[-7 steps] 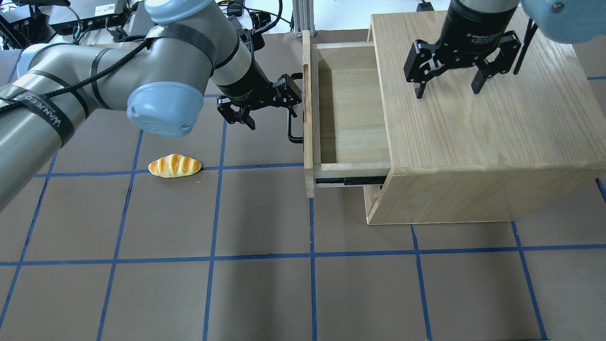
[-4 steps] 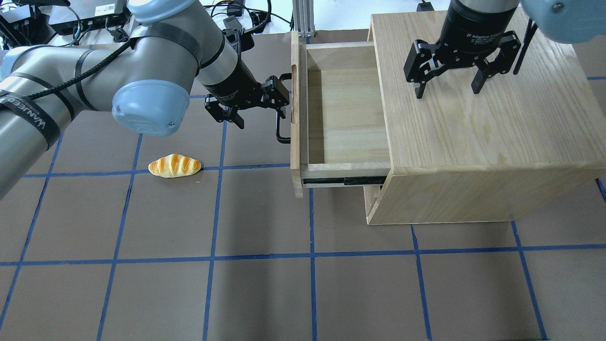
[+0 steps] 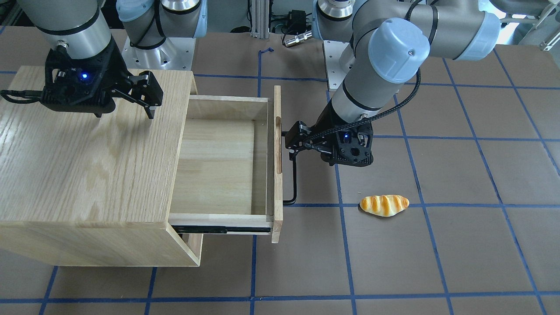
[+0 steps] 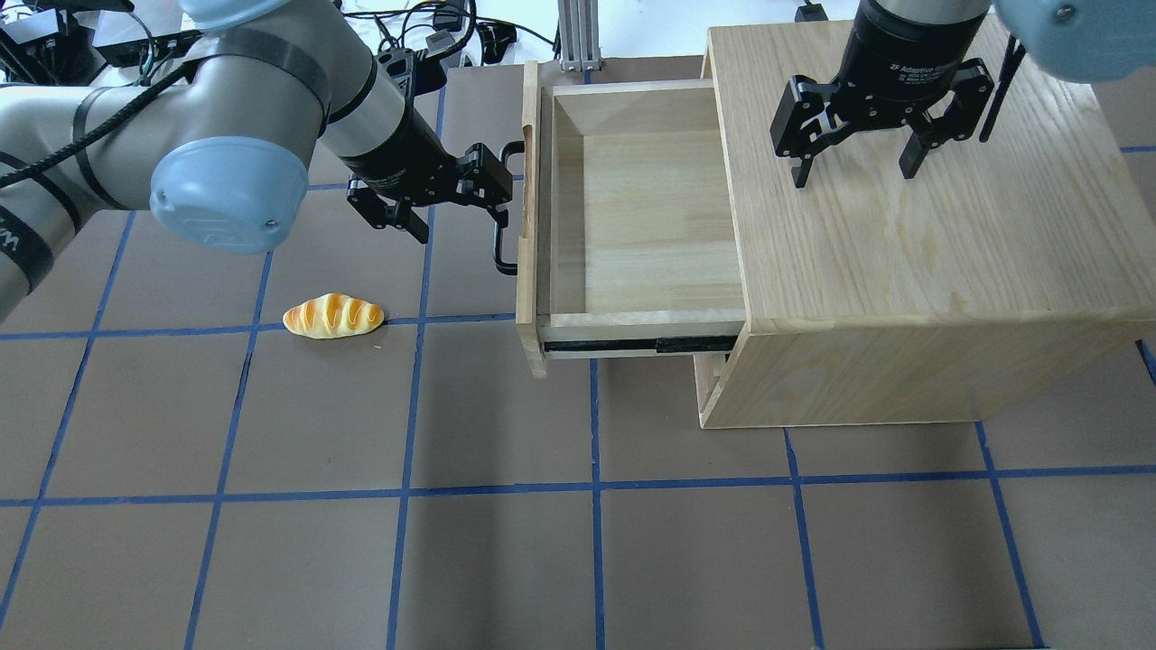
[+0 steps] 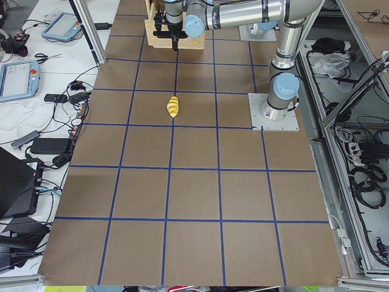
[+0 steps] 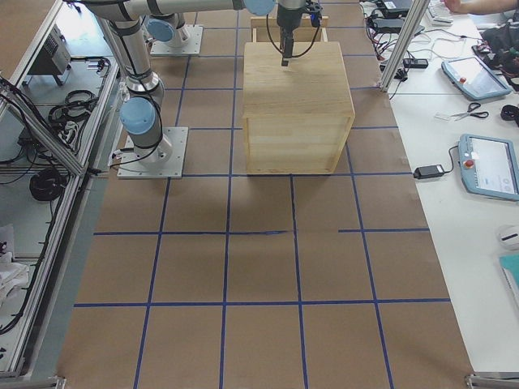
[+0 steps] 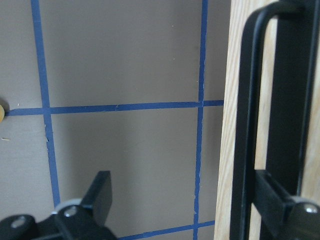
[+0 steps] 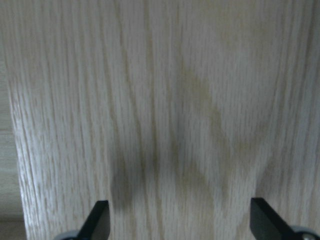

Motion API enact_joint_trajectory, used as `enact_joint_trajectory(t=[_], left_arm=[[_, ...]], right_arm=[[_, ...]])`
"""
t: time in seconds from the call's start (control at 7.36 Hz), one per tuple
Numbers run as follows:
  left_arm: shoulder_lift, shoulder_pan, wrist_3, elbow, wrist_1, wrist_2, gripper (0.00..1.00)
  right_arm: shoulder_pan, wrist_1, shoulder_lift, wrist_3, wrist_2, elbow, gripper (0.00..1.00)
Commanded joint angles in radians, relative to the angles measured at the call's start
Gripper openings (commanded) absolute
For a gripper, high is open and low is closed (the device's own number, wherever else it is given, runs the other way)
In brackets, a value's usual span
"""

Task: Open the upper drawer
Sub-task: 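Pull the handle with the left gripper, sliding the drawer out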

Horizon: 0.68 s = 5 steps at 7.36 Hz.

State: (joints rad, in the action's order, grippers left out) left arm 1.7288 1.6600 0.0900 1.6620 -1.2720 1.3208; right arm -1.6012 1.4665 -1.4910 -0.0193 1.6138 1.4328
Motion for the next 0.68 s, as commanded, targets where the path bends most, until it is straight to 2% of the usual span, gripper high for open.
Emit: enact_joint_trajectory(t=[0.0,0.54], left_arm=[[-0.005,-0.005,-0.018,0.004,-0.001,0.002,1.0],[-0.053,-0.052,-0.081,-0.001,-0.072,0.002,1.0]], right_arm=[[0.0,0.0,0.0,-0.001,0.0,0.001,1.0],[0.0,0.0,0.0,-0.001,0.0,0.001,1.0]])
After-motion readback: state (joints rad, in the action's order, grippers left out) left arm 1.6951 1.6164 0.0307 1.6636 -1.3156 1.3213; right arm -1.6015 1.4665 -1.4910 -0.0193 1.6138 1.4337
